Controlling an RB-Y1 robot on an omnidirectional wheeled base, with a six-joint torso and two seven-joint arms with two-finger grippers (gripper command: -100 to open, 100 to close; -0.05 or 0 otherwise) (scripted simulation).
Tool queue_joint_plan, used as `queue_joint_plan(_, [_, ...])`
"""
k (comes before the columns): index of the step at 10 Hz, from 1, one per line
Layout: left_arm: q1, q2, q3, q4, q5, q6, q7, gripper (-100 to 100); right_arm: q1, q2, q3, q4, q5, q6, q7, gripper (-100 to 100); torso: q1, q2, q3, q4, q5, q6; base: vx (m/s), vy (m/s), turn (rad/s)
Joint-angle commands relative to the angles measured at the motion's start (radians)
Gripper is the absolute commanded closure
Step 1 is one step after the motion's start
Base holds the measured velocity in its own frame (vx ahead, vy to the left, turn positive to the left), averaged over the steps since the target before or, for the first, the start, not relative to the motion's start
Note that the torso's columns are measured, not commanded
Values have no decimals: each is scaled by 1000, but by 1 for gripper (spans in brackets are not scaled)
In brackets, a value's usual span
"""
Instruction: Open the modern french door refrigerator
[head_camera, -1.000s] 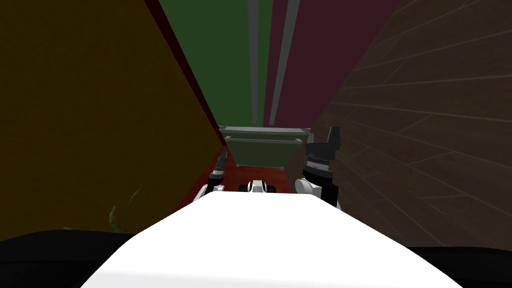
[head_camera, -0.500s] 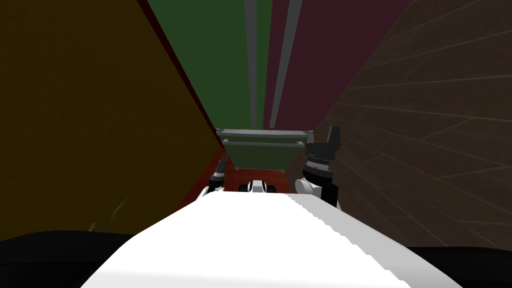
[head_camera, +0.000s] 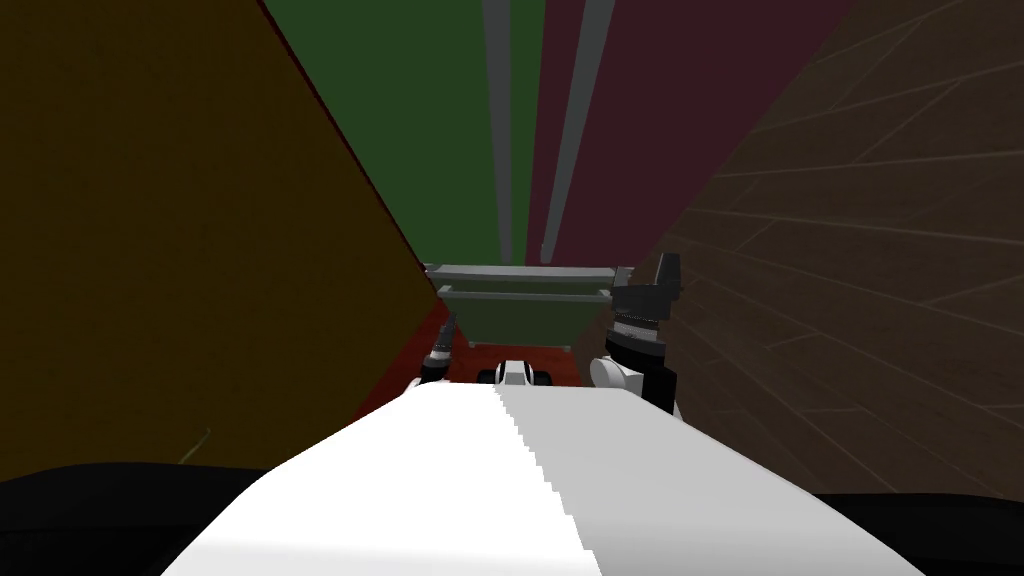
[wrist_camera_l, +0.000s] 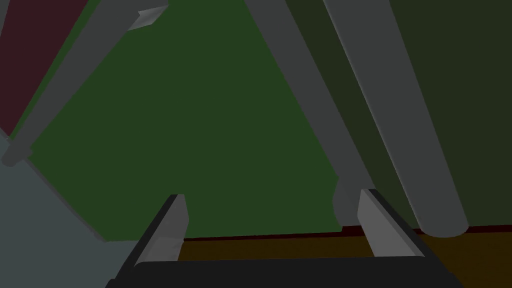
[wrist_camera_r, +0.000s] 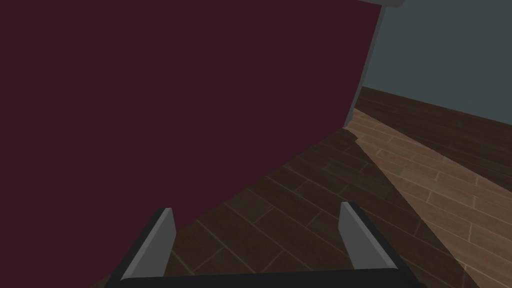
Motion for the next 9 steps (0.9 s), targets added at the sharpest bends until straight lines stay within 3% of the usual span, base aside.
queue_joint_plan(1, [-10, -5, 3, 59, -2, -41, 0, -100, 0, 0, 0, 0, 0, 0, 0, 0, -2, 4, 2, 1, 0, 0, 92, -9, -15])
queue_joint_plan(9, [-40, -68, 12, 268, -14, -187, -7, -100, 0, 0, 0, 0, 0, 0, 0, 0, -2, 5, 3, 1, -1, 0, 139, 6, -23])
